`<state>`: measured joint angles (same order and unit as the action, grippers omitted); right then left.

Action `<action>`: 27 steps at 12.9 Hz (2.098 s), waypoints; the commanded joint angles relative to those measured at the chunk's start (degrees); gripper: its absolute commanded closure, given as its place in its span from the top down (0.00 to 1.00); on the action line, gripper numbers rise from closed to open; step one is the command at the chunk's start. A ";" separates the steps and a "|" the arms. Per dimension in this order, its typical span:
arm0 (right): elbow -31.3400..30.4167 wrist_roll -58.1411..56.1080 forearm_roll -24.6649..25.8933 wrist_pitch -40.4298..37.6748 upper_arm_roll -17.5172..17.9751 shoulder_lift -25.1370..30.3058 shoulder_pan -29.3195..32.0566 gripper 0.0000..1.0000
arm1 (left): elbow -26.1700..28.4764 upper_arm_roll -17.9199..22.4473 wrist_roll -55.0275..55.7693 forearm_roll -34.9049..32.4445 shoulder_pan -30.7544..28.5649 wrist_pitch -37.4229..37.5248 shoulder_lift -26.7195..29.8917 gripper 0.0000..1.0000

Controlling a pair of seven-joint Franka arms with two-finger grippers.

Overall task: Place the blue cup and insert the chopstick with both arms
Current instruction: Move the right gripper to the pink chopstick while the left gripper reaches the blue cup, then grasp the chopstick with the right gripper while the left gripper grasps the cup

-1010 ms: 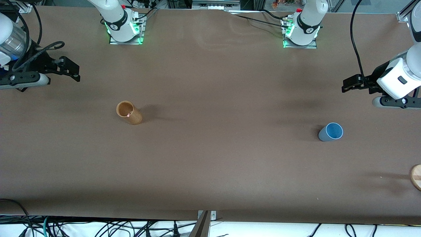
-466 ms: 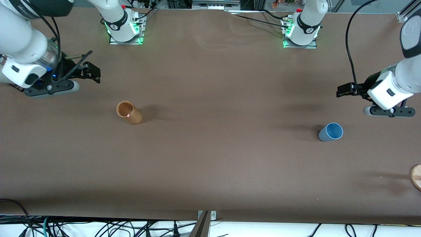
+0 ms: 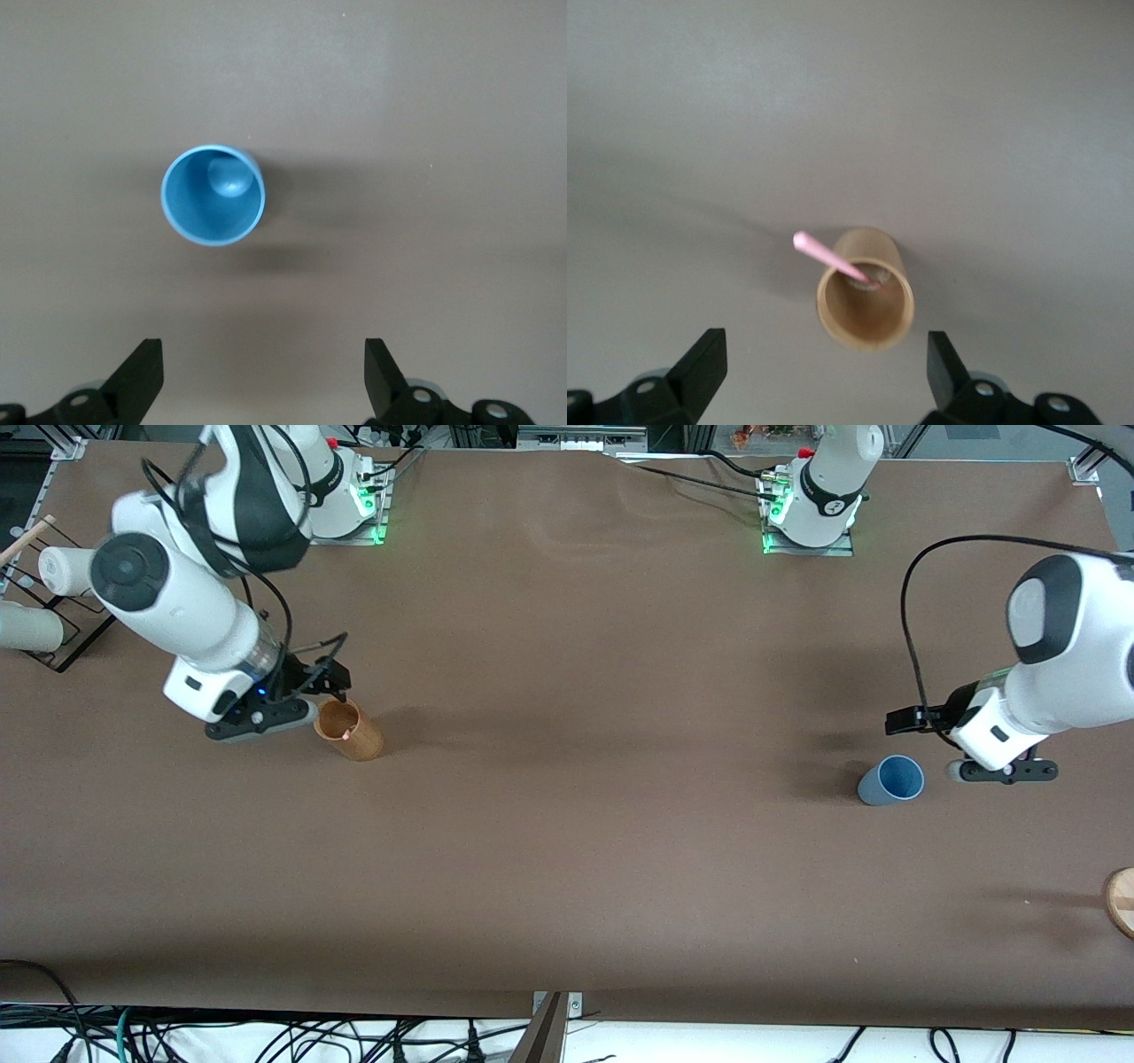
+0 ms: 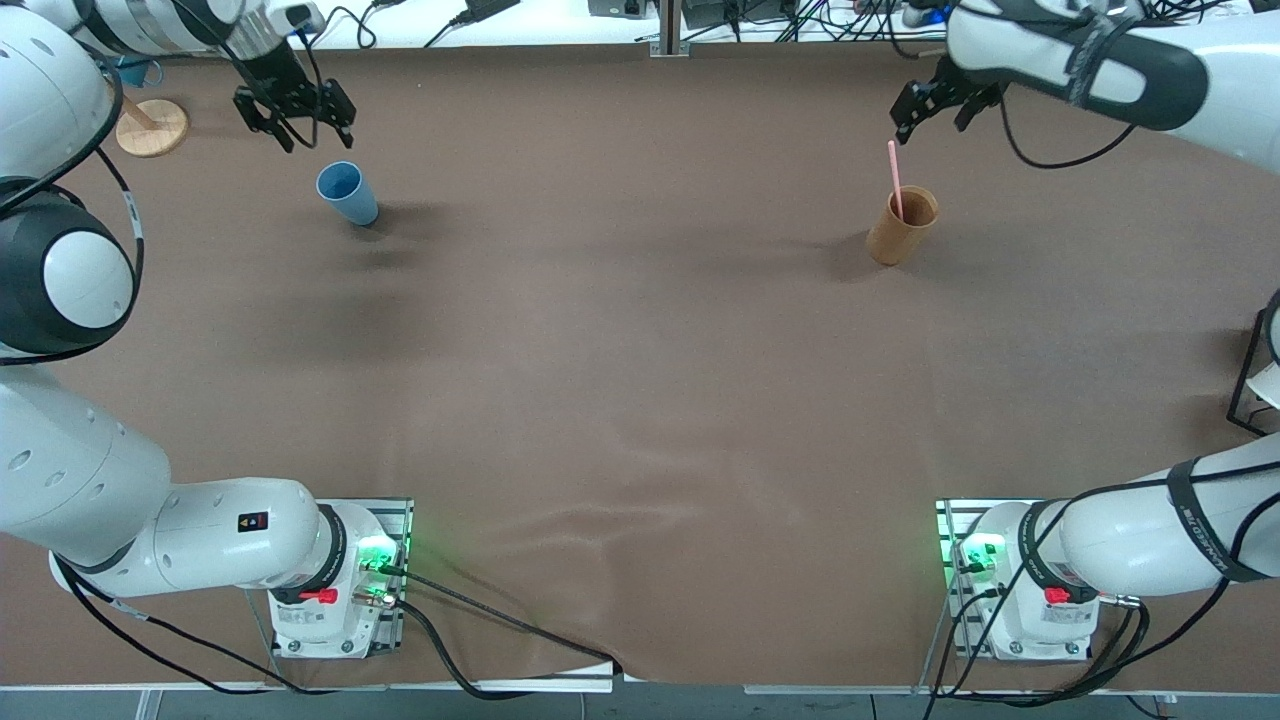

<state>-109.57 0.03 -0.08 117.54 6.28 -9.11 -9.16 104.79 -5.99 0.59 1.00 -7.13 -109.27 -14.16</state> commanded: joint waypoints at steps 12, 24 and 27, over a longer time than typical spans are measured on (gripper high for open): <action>-8.11 -0.73 0.43 13.51 0.31 -6.00 -0.42 0.56 | 2.17 -0.52 -0.42 -4.25 -0.52 -23.08 -10.80 1.00; -6.53 -0.91 2.80 13.07 0.40 -5.65 -0.42 0.00 | 3.76 -0.16 -0.50 -8.10 -0.78 -26.78 -14.23 0.73; -4.00 -1.08 2.80 12.28 0.40 -5.56 -0.42 0.00 | 3.76 -0.16 -0.94 -9.00 -0.78 -25.82 -13.88 0.10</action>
<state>-115.16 -0.42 2.20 130.79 6.47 -15.66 -9.61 108.07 -5.97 0.59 -6.69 -7.59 -135.23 -28.80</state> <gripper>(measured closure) 0.916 0.383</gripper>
